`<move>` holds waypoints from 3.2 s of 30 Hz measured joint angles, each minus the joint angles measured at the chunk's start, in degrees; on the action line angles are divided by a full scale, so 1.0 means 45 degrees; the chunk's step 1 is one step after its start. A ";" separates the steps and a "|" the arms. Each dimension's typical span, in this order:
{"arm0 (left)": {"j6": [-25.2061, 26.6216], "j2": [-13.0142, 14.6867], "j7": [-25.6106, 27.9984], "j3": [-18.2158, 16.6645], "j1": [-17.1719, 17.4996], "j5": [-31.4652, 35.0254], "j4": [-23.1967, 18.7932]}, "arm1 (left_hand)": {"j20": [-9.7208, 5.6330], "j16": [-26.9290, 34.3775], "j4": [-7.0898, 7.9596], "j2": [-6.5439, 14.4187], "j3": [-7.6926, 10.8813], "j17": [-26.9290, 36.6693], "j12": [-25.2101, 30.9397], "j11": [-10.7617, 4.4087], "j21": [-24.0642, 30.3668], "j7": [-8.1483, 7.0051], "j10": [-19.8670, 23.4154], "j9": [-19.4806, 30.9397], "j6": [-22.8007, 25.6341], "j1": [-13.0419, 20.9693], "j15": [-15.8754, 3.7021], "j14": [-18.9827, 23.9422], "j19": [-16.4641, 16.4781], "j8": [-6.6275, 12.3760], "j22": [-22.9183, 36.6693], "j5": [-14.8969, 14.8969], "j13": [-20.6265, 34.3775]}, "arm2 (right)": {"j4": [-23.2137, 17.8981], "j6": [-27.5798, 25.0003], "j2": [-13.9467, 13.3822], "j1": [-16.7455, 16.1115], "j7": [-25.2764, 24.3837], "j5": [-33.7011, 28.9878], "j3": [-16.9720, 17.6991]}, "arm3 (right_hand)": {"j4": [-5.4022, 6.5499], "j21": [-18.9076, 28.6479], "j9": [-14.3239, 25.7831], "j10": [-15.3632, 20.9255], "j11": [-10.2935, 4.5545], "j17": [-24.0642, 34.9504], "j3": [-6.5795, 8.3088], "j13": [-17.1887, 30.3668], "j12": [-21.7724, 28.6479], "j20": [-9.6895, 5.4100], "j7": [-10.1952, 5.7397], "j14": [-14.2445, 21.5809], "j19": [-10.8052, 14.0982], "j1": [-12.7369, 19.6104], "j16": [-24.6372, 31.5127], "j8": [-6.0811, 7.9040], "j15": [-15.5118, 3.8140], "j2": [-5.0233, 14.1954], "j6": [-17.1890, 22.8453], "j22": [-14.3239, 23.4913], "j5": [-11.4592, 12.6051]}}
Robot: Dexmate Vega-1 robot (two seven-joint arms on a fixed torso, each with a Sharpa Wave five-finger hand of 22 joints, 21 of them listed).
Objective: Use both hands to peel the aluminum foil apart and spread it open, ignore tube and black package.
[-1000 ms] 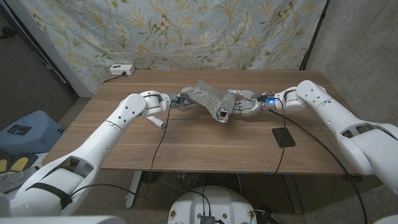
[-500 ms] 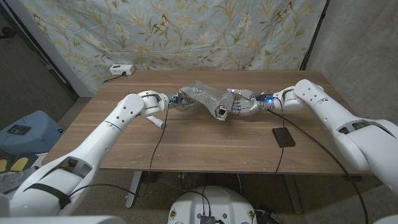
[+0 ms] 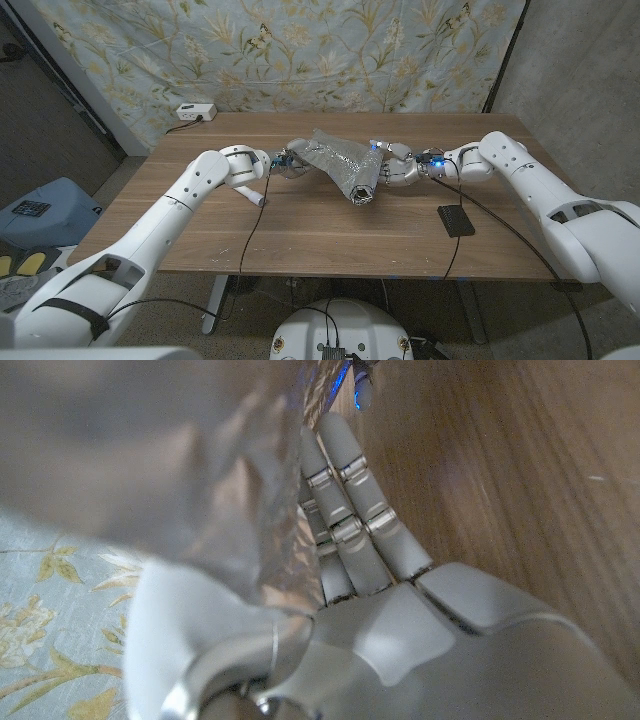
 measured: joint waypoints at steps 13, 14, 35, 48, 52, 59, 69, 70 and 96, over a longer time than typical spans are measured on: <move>-0.0021 0.0004 0.0129 -0.0026 0.0130 -0.0249 -0.0030 | -0.0048 0.0001 0.0040 0.0000 0.0042 -0.0002 0.0026 0.0000 0.0120 0.0009 0.0000 0.0058 -0.0006 0.0000 0.0001 0.0000 -0.0048 -0.0001 0.0000 0.0000 0.0016 | -0.0197 -0.0296 -0.0167 -0.0176 -0.0377 0.0268 0.0119 | 0.0001 -0.0002 -0.0058 -0.0004 -0.0005 0.0060 0.0001 0.0061 -0.0047 -0.0253 -0.0069 -0.0001 0.0255 -0.0099 -0.0001 0.0048 0.0001 0.0000 -0.0070 0.0001 0.0097; -0.0057 0.0001 0.0134 -0.0038 0.0157 -0.0280 -0.0030 | -0.0048 0.0001 0.0040 0.0000 0.0042 -0.0002 0.0026 0.0000 0.0120 0.0011 0.0000 0.0061 -0.0008 0.0000 0.0001 0.0000 -0.0047 -0.0050 0.0000 0.0000 0.0016 | -0.0197 -0.0341 -0.0172 -0.0176 -0.0423 0.0284 0.0119 | 0.0001 -0.0003 -0.0058 -0.0004 -0.0005 0.0064 0.0001 0.0060 -0.0047 -0.0274 -0.0069 0.0010 0.0276 -0.0138 -0.0001 0.0048 0.0011 0.0038 -0.0069 0.0001 0.0097; -0.0321 0.0167 0.0097 -0.0154 0.0294 -0.0386 -0.0034 | -0.0021 -0.0054 0.0037 -0.0001 0.0038 0.0072 0.0023 -0.0002 0.0308 0.0028 -0.0003 0.0060 -0.0024 0.0000 0.0022 0.0021 -0.0163 -0.0050 -0.0058 0.0000 0.0016 | 0.0036 -0.0526 -0.0285 0.0202 -0.0171 0.0115 -0.0100 | -0.0004 -0.0002 -0.0176 -0.0139 -0.0003 0.0075 -0.0099 0.0058 -0.0142 -0.0339 0.0003 0.0022 0.0480 -0.0270 -0.0049 0.0047 0.0113 0.0068 -0.0139 -0.0003 0.0146; -0.0356 0.0617 0.0165 -0.0311 0.0497 -0.0381 -0.0658 | -0.0021 -0.0054 0.0036 0.0000 0.0038 0.0062 0.0019 -0.0043 0.0356 0.0026 -0.0043 0.0059 -0.0022 0.0000 0.0022 0.0020 -0.0162 -0.0049 -0.0057 0.0000 -0.0053 | -0.0078 -0.0219 -0.0342 0.0041 0.0084 0.0163 0.0067 | -0.0017 -0.0058 -0.0235 -0.0157 -0.0021 0.0118 -0.0157 0.0120 -0.0194 -0.0338 0.0005 0.0020 0.0478 -0.0320 -0.0101 0.0098 0.0115 0.0018 -0.0140 -0.0002 0.0146; -0.0356 0.0738 0.0221 -0.0376 0.0573 -0.0443 -0.0843 | -0.0021 -0.0054 0.0036 0.0000 0.0037 0.0063 0.0008 -0.0043 0.0404 0.0025 -0.0043 0.0057 -0.0020 0.0000 0.0022 0.0020 -0.0162 -0.0050 -0.0056 0.0000 -0.0054 | -0.0181 -0.0186 -0.0378 -0.0044 0.0086 0.0269 0.0133 | -0.0017 -0.0091 -0.0235 -0.0157 -0.0022 0.0116 -0.0156 0.0120 -0.0194 -0.0338 0.0005 0.0003 0.0477 -0.0320 -0.0146 0.0098 0.0130 0.0018 -0.0139 -0.0002 0.0146; -0.0355 0.0968 0.0356 -0.0531 0.0781 -0.0647 -0.1125 | -0.0021 -0.0051 0.0035 0.0000 0.0037 0.0113 0.0006 -0.0043 0.0423 0.0005 -0.0043 0.0057 -0.0001 0.0000 0.0023 0.0020 -0.0161 -0.0049 -0.0055 0.0000 -0.0048 | -0.0302 -0.0110 -0.0443 -0.0173 0.0016 0.0378 0.0254 | -0.0017 -0.0092 -0.0234 -0.0157 -0.0023 0.0117 -0.0156 0.0119 -0.0193 -0.0411 0.0018 0.0000 0.0550 -0.0320 -0.0146 0.0098 0.0133 0.0018 -0.0153 -0.0002 0.0146; -0.0355 0.1351 0.0664 -0.0725 0.1078 -0.0947 -0.1630 | -0.0044 -0.0050 0.0036 -0.0001 0.0038 0.0115 0.0026 -0.0043 0.0453 0.0004 -0.0043 0.0057 0.0001 0.0000 -0.0003 0.0047 -0.0276 -0.0100 -0.0055 0.0000 -0.0046 | -0.0305 0.0067 -0.0459 -0.0190 0.0034 0.0446 0.0304 | -0.0088 -0.0147 -0.0294 -0.0156 -0.0025 0.0110 -0.0226 0.0117 -0.0193 -0.0409 -0.0027 -0.0002 0.0548 -0.0385 -0.0179 0.0098 0.0135 0.0084 -0.0108 -0.0003 0.0145; -0.0356 0.1393 0.0678 -0.0745 0.1094 -0.0977 -0.1679 | -0.0044 -0.0050 0.0038 0.0000 0.0040 0.0119 0.0027 -0.0043 0.0453 0.0004 -0.0043 0.0057 0.0001 0.0000 -0.0003 0.0047 -0.0276 -0.0100 -0.0055 0.0000 -0.0046 | -0.0305 0.0081 -0.0467 -0.0197 0.0038 0.0456 0.0316 | -0.0088 -0.0191 -0.0293 -0.0156 -0.0025 0.0105 -0.0226 0.0118 -0.0193 -0.0409 -0.0026 -0.0002 0.0548 -0.0385 -0.0183 0.0098 0.0135 0.0085 -0.0108 -0.0003 0.0145; -0.0417 0.1815 0.0853 -0.0729 0.0990 -0.1318 -0.1841 | -0.0043 -0.0126 0.0053 0.0000 0.0055 0.0108 0.0022 -0.0043 0.0650 -0.0019 -0.0043 0.0055 0.0024 0.0000 -0.0024 0.0070 -0.0274 -0.0100 -0.0054 0.0000 -0.0048 | 0.0169 0.0370 -0.0424 -0.0182 0.0302 0.0522 0.0391 | -0.0042 -0.0339 -0.0412 -0.0158 -0.0027 0.0171 -0.0483 0.0176 -0.0390 -0.0440 -0.0023 -0.0046 0.0624 -0.0690 -0.0281 0.0098 0.0178 -0.0119 -0.0111 -0.0002 0.0343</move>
